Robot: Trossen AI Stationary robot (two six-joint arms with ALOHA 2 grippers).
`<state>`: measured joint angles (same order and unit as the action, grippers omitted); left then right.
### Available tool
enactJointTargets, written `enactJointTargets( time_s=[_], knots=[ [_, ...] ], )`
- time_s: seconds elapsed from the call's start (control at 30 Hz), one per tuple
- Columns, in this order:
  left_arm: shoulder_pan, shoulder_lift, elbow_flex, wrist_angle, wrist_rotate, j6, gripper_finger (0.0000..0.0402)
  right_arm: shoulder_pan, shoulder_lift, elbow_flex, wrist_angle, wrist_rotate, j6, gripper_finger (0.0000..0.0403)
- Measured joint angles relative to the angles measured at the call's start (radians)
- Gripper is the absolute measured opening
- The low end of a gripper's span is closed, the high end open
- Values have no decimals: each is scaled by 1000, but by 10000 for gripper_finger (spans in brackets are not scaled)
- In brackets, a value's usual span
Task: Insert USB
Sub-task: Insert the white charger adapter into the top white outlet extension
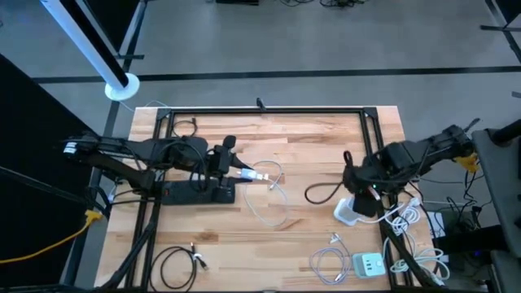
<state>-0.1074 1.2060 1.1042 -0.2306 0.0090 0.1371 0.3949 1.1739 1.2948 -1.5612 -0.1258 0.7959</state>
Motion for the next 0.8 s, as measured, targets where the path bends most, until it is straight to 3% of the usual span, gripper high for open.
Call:
enactJointTargets(
  time_s=[0.23, 0.37, 0.53, 0.8],
  knots=[
    [0, 10, -28, -11, 3, -19, 118, 129, 0, -43, 24, 74, 201, 333],
    [0, 11, -30, -19, 3, -19, 118, 150, 0, -116, 83, 74, 216, 380],
    [0, 11, -32, -57, 3, -19, 118, 153, -11, -227, 162, 74, 231, 396],
    [2, 11, -34, -66, 2, 1, 118, 151, -20, -390, 309, 75, 197, 377]
  ],
)
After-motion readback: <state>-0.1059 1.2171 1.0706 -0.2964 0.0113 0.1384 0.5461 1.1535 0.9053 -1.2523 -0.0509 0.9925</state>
